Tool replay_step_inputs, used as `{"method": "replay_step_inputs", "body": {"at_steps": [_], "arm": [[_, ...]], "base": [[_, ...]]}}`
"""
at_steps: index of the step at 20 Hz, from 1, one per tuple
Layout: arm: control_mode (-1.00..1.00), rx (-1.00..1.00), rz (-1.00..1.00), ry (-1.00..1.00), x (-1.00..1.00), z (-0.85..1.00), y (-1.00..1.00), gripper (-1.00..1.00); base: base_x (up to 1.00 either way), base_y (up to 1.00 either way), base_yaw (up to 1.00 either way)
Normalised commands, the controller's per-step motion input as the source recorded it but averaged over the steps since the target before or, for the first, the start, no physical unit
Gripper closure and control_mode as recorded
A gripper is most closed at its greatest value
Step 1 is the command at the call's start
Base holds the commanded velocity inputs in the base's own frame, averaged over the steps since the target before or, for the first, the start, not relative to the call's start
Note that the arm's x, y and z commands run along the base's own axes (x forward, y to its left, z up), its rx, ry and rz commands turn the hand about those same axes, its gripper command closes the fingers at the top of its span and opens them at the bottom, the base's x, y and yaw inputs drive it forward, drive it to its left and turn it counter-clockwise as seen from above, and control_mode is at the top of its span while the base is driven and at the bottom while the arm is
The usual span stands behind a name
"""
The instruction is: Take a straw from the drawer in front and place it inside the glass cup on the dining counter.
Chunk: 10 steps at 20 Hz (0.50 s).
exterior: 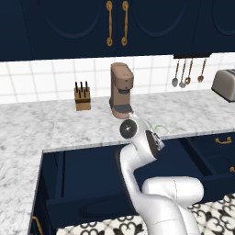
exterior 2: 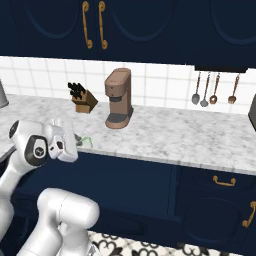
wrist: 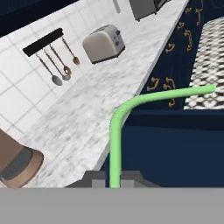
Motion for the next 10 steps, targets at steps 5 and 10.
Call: {"method": "replay_step_inputs", "body": {"at_steps": [5,10], "arm": [[-1.00,-0.10,-0.23,0.00,-0.84,0.15,-0.92,1.00],[-1.00,-0.25,-0.26,0.07,-0.55,0.13,-0.62,1.00]], "base": [[0.00,0.00,0.00],[0.00,0.00,0.00]]}}
